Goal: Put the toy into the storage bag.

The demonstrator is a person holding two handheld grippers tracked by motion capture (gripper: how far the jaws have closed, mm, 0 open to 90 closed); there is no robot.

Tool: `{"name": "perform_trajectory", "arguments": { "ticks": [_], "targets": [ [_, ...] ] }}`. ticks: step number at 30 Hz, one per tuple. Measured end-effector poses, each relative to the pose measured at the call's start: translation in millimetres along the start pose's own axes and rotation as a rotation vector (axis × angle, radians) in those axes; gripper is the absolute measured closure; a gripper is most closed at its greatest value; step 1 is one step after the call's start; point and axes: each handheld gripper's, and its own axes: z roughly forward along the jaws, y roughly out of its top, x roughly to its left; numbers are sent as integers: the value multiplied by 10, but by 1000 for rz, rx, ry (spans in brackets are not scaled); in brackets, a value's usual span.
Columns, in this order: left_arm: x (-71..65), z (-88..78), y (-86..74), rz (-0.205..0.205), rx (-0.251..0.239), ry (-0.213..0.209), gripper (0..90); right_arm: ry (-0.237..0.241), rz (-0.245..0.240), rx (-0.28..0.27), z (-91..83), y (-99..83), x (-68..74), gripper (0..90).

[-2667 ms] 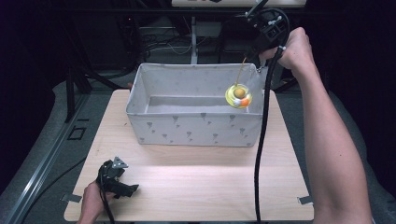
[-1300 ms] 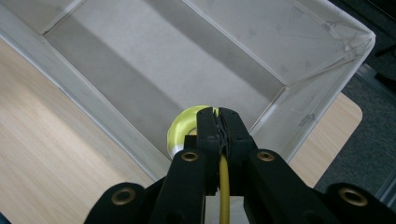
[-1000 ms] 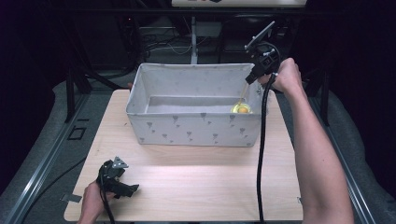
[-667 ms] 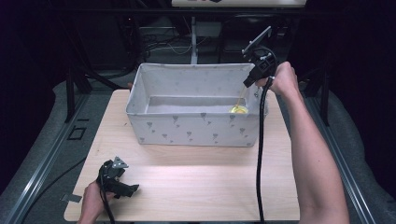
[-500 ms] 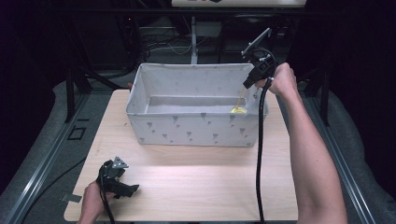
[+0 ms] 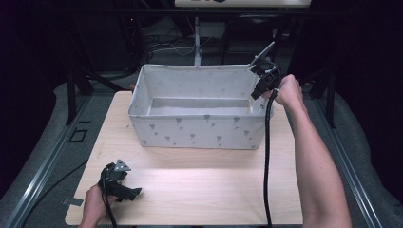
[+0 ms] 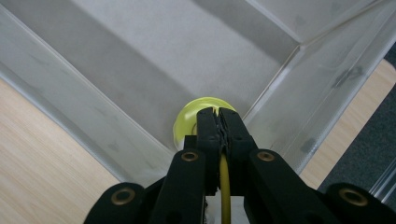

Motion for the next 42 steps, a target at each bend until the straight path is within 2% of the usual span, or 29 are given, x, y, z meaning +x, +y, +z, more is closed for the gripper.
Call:
{"name": "perform_trajectory", "arguments": {
  "ticks": [6,7,15,18,21,26,30,37,39,42],
  "targets": [
    [-3,2,0,1,1,1,2,4,11,36,138,-97,-22,882],
    [-4,2,1,0,0,1,2,7,14,27,161,-119,-34,881],
    [-4,0,1,2,0,1,2,13,36,44,149,-140,-60,875],
    [-3,0,1,0,0,1,2,11,54,44,135,-157,-81,835],
    [-3,-2,1,1,-1,1,2,8,62,38,91,-170,-91,727],
    [-5,0,4,3,1,2,2,49,91,-7,-50,-190,-126,510],
    [-4,0,1,1,1,1,2,61,88,-33,-193,-190,-101,379],
    [-1,-6,1,0,-1,4,2,72,49,-74,-432,-185,54,177],
    [0,-5,0,0,-1,5,2,70,20,-97,-537,-190,157,147],
    [-4,-1,2,1,0,3,2,81,4,-99,-589,-199,231,126]
  ]
}}
